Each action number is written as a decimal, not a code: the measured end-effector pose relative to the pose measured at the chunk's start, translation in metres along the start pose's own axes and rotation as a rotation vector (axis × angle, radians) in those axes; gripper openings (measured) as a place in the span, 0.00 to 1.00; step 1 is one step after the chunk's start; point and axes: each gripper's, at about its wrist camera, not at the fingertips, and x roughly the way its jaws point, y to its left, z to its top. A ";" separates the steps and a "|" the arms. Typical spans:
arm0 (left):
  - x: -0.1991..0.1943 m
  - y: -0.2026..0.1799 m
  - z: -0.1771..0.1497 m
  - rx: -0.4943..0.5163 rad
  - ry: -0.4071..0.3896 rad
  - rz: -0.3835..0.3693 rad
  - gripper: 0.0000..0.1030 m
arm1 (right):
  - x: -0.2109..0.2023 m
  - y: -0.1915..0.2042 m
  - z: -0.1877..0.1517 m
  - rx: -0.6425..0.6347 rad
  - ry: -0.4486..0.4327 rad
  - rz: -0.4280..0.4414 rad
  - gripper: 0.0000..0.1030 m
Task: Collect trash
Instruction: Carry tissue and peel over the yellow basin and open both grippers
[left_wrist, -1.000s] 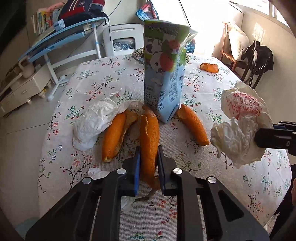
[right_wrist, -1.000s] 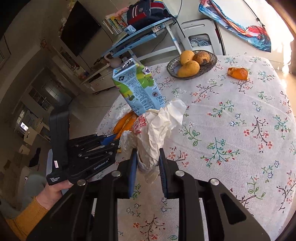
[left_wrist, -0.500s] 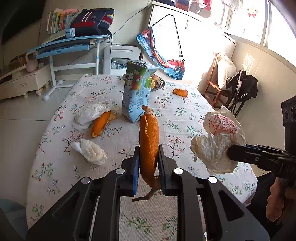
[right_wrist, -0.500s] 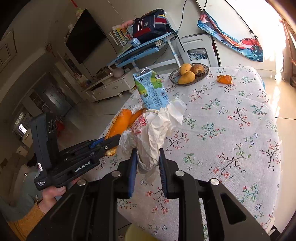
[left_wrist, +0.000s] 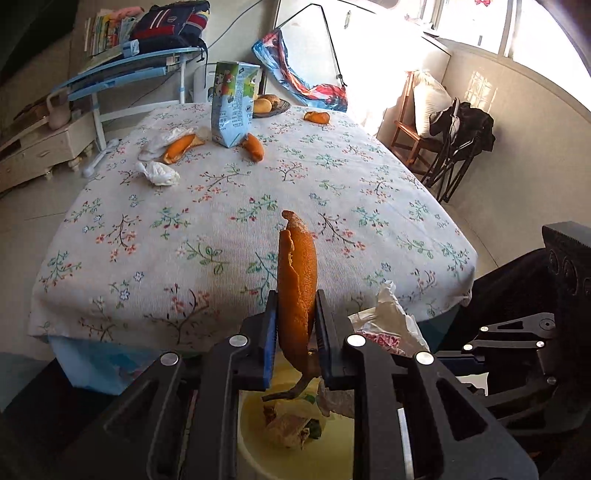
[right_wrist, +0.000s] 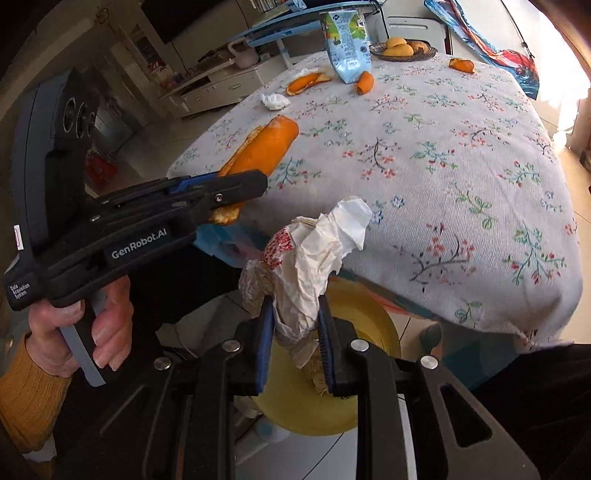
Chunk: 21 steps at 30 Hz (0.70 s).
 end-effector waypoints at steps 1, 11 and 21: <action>-0.001 -0.003 -0.009 0.007 0.015 -0.001 0.17 | 0.002 0.001 -0.008 -0.004 0.020 -0.010 0.23; 0.014 -0.027 -0.073 0.107 0.233 0.006 0.21 | 0.017 -0.002 -0.026 0.033 0.075 -0.108 0.41; -0.020 -0.019 -0.054 0.121 0.021 0.220 0.83 | -0.027 -0.046 -0.016 0.295 -0.245 -0.200 0.67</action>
